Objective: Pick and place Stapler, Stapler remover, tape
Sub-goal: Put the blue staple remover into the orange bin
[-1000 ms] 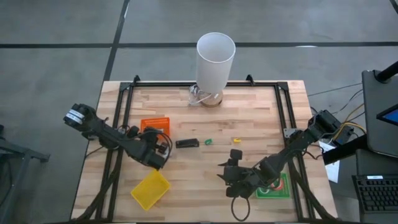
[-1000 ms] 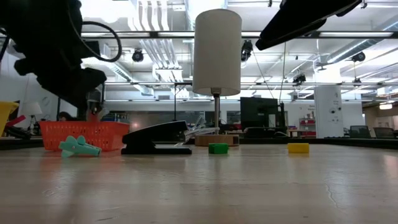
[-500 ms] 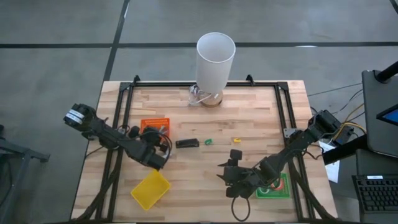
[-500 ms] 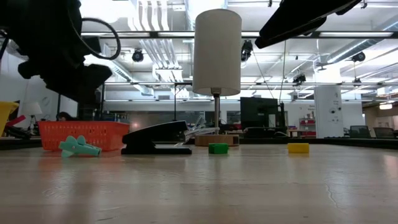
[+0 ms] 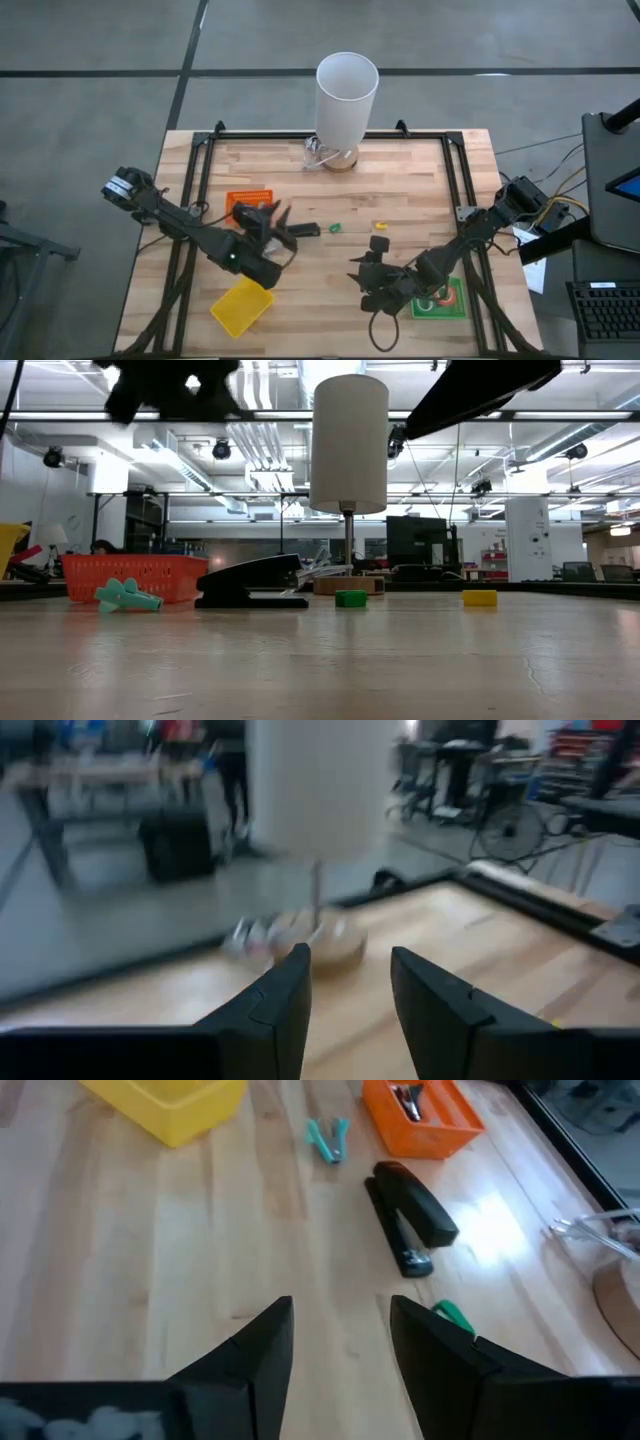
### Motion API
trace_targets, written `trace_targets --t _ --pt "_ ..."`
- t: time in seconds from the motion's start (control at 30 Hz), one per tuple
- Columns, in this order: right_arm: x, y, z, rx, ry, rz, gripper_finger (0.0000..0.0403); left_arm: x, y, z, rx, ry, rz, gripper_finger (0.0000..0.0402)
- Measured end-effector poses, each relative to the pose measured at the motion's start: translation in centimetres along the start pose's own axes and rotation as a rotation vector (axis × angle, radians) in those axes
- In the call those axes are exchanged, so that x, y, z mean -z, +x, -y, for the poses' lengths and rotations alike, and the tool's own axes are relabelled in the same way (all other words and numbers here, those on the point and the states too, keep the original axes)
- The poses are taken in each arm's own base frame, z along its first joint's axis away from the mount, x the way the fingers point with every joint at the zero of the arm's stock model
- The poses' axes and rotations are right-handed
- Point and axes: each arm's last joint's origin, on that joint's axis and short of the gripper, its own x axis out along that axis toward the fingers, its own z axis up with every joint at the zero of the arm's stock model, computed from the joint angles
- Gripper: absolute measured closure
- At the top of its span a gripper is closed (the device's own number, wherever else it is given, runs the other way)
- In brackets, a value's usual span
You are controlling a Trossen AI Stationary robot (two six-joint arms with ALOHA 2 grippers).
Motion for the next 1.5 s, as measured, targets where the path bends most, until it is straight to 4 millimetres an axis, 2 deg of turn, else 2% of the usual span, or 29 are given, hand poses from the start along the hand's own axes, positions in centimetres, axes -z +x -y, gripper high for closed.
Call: trace_targets --t 0.17,0.27,0.37,0.6,1.03,1.3,1.5 --pt "0.1 1.4 1.6 0.04 0.027 -0.053 0.0242 -3.8 -0.2 3.7 0.119 0.116 0.049 0.0271" --pt "0.4 2.3 2.7 0.044 0.031 -0.105 0.0242 -5.3 -0.3 4.9 0.312 0.13 0.084 0.0276" --pt "0.7 2.8 3.6 0.051 0.027 -0.168 0.0245 -5.8 -0.5 5.6 0.538 0.13 0.125 0.028" --pt "1.8 2.7 4.3 0.086 -0.018 -0.274 0.0258 -5.6 -0.4 6.5 0.885 0.162 0.139 0.0291" --pt "2.5 2.5 4.8 0.105 -0.066 -0.353 0.0276 -4.8 -1.4 7.2 1.296 0.359 0.202 0.0305" --pt "3.1 2.2 5.2 0.115 -0.092 -0.435 0.0275 -4.7 -1.5 7.2 1.335 0.357 0.203 0.0308" --pt "3.4 2.6 5.6 0.0 -0.054 -0.533 0.0277 -4.7 -1.5 7.2 1.336 0.353 0.2 0.0309"
